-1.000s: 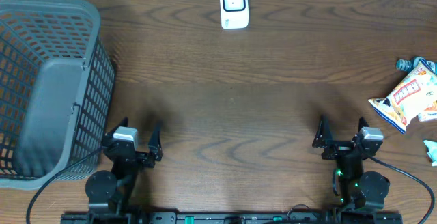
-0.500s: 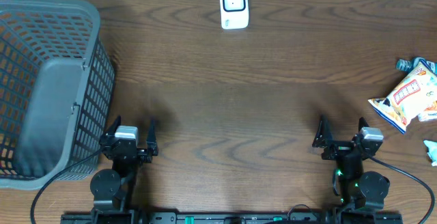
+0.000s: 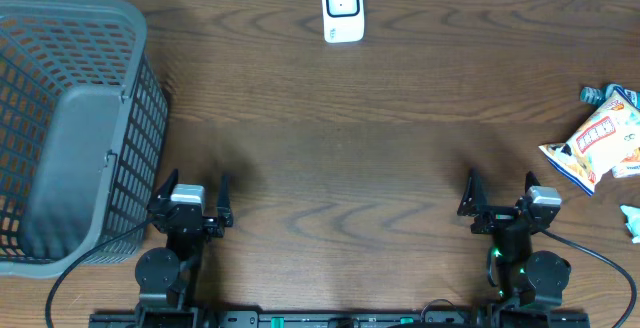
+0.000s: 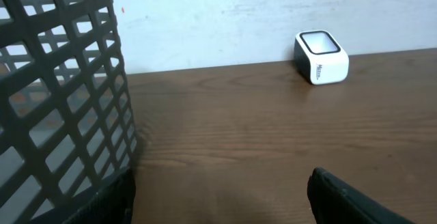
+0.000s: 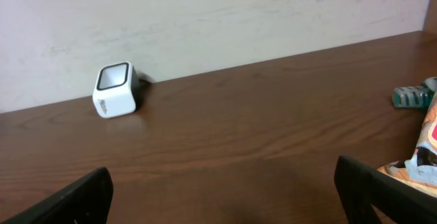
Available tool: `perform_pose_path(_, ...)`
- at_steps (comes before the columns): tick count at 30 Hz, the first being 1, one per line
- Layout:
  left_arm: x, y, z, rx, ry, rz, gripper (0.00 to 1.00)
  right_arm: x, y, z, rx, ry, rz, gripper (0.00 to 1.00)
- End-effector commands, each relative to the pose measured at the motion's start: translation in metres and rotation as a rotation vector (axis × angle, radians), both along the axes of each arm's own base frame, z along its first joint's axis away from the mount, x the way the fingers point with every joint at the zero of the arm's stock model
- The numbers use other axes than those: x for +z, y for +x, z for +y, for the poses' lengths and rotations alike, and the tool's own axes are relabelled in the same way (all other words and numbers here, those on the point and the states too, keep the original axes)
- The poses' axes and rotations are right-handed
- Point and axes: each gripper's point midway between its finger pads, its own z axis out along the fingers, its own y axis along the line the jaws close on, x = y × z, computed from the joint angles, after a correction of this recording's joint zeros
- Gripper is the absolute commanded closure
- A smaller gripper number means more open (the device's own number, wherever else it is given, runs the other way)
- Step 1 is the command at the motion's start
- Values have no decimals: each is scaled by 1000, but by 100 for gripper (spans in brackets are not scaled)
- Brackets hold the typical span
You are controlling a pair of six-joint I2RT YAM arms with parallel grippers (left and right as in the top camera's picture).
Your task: Scan the item barcode
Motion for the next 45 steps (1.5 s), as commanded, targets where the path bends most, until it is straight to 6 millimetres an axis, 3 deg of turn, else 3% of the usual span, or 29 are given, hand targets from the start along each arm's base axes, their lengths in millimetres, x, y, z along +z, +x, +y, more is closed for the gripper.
perform_pose_path(1, -14, 0, 0, 9, -58, 39, 19, 0, 0, 1, 1, -11, -1, 1)
perform_pose_path(45, -18, 0, 2, 22, -79, 57, 20, 0, 0, 1, 1, -11, -1, 1)
